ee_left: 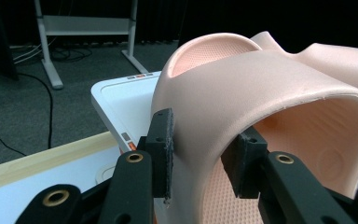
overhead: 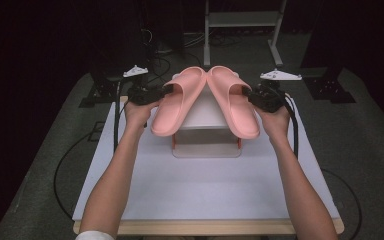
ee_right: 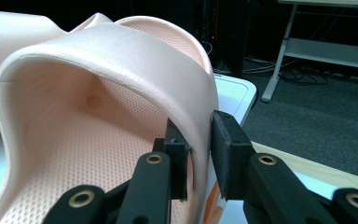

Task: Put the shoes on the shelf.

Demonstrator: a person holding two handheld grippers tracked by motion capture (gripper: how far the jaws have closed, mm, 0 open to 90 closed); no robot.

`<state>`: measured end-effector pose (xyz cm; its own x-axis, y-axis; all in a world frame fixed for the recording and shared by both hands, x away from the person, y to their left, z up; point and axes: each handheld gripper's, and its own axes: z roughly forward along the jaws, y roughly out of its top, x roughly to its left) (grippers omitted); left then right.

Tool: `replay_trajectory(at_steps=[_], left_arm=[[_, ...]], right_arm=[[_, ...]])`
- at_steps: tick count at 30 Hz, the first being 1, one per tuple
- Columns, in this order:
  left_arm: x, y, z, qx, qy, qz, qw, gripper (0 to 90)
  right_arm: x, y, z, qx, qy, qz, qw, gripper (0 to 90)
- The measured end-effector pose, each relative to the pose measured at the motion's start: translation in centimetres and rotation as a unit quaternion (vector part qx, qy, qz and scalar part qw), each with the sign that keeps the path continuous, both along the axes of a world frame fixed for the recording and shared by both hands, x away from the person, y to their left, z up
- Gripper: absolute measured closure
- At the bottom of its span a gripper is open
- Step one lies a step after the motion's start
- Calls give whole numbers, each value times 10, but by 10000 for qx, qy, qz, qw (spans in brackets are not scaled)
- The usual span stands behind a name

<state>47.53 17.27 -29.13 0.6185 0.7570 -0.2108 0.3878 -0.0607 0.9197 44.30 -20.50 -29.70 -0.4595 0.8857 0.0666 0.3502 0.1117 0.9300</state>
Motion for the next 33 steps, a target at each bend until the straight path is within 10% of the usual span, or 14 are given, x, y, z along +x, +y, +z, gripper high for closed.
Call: replay_trajectory(at_steps=[33], left_arm=[[1, -14, -6, -60, -13, 137, 9999, 600]], right_arm=[[3, 3, -2, 103, 36, -140, 9998, 715]])
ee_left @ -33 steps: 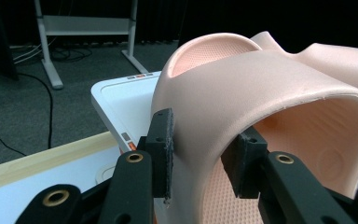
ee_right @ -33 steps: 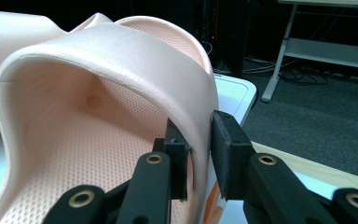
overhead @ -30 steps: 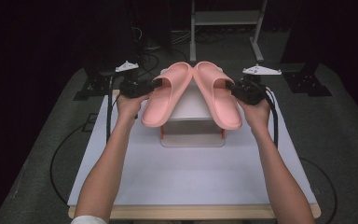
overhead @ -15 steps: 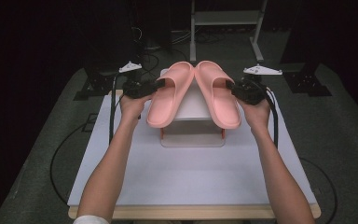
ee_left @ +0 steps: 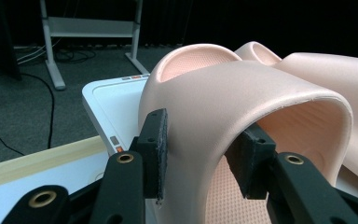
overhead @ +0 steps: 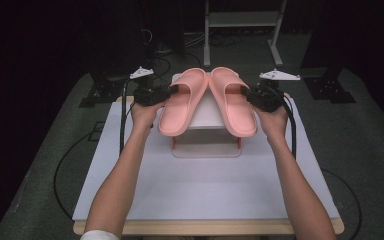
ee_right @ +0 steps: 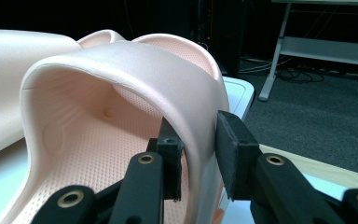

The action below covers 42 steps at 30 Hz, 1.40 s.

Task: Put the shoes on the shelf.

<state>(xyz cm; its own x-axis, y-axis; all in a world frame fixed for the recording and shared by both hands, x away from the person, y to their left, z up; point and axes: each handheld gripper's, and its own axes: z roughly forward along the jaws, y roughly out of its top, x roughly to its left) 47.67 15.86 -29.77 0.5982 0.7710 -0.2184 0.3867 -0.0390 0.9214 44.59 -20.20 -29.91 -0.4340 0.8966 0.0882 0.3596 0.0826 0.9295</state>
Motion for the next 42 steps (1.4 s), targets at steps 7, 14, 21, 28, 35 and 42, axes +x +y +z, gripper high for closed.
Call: replay_trajectory(at_steps=[7, 14, 21, 28, 35, 42], left_arm=[[1, -2, -1, -86, 41, 26, 10000, 590], [3, -5, -2, -86, 60, 43, 9999, 578], [5, -8, -4, -106, 100, 45, 9999, 572], [6, -11, -5, -110, 109, 46, 9999, 563], [7, -14, -6, -131, 133, 10, 9998, 557], [8, -17, -7, -160, 135, -5, 9998, 557]], right_arm=[[1, 0, -1, 14, 15, -18, 10000, 711], [3, 2, -1, -13, 37, -26, 10000, 701], [4, 4, -3, -42, 60, -24, 10000, 696], [6, 6, -4, -51, 90, -31, 9999, 688], [7, 8, -5, -5, 117, -49, 9999, 679], [8, 11, -6, 5, 119, -49, 9999, 671]])
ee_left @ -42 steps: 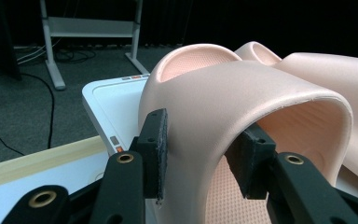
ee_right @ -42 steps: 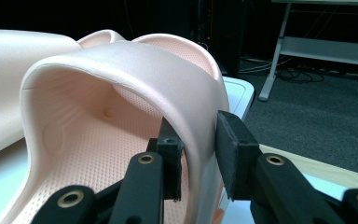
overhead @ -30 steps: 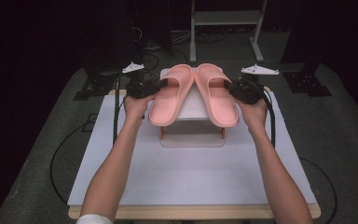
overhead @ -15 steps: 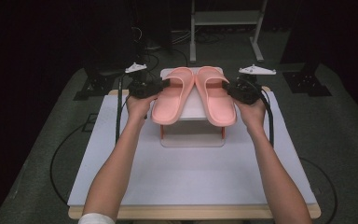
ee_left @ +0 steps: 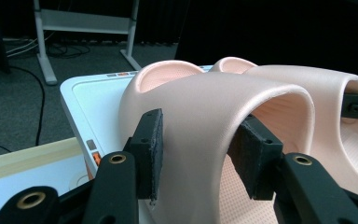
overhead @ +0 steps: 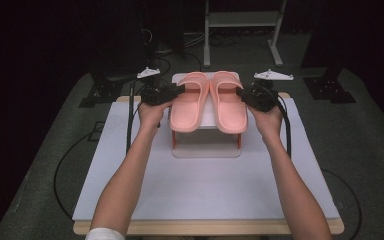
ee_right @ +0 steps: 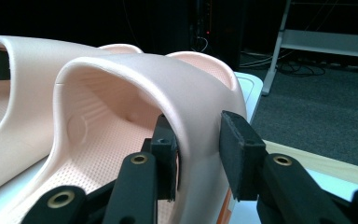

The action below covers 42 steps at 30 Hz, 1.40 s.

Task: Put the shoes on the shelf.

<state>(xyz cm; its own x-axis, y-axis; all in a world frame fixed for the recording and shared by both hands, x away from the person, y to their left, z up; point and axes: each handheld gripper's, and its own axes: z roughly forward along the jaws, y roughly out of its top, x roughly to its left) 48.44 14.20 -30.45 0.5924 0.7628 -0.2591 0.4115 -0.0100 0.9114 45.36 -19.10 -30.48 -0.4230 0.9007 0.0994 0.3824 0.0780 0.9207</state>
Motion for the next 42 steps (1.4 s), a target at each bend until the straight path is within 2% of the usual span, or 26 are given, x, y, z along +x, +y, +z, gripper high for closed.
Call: replay_trajectory(at_steps=[25, 42], left_arm=[[3, -5, 0, -35, -6, 4, 10000, 546], [11, -5, -1, -25, -34, -26, 10000, 537]], right_arm=[[4, 9, -1, 182, 0, 2, 9998, 634], [12, 9, -3, 223, -45, 14, 9997, 618]])
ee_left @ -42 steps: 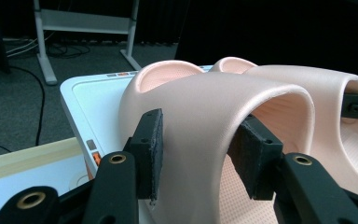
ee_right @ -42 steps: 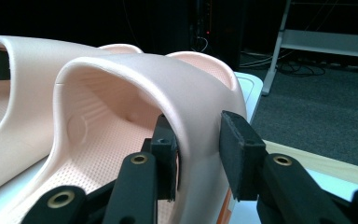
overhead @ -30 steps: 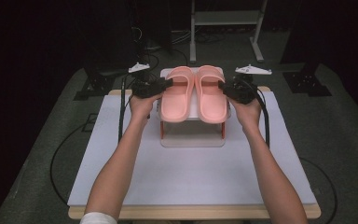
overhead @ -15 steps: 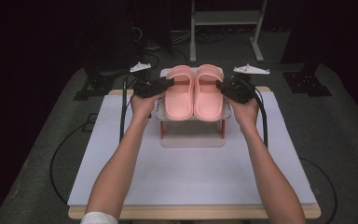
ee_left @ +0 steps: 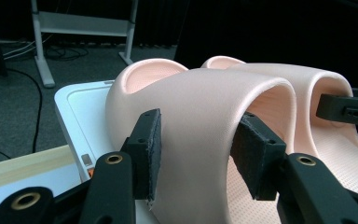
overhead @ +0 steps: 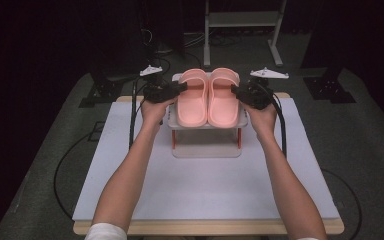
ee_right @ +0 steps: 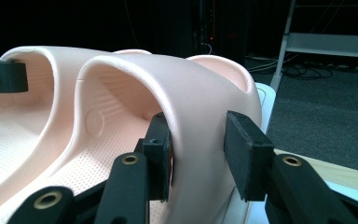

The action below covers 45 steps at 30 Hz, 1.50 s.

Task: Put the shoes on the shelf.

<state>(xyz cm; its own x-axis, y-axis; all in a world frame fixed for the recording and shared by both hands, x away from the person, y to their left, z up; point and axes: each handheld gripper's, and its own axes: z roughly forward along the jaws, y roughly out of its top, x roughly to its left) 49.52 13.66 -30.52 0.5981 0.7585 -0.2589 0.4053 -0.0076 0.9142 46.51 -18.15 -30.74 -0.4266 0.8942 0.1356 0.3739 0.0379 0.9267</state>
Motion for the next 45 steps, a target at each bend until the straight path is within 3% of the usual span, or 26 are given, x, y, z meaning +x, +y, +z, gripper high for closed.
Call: replay_trajectory(at_steps=[18, 45], left_arm=[[7, 2, -3, -149, 1, 35, 9999, 531], [19, 2, 0, 12, -7, 22, 10000, 524]], right_arm=[[9, 2, -2, 25, -40, -72, 10000, 616], [24, 5, 0, -70, 9, -125, 9999, 611]])
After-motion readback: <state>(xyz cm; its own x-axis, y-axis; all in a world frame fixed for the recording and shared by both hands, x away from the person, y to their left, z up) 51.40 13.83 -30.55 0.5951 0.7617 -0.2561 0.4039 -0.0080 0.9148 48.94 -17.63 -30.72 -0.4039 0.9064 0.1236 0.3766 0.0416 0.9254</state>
